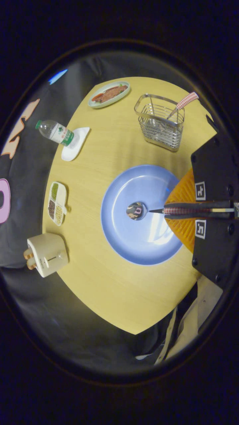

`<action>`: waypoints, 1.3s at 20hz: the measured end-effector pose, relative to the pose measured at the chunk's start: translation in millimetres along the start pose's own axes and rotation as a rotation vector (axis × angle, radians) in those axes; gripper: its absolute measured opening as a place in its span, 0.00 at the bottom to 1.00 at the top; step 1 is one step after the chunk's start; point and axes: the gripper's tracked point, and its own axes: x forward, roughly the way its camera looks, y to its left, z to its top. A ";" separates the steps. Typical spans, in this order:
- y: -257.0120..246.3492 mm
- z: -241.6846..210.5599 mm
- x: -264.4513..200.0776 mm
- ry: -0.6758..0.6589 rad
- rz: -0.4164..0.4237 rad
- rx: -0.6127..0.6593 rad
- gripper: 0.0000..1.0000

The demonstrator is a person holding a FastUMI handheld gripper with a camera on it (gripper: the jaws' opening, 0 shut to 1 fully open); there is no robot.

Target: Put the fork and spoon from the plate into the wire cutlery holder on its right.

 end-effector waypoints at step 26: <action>-177.7 2.7 -142.3 0.102 -0.083 -0.092 0.07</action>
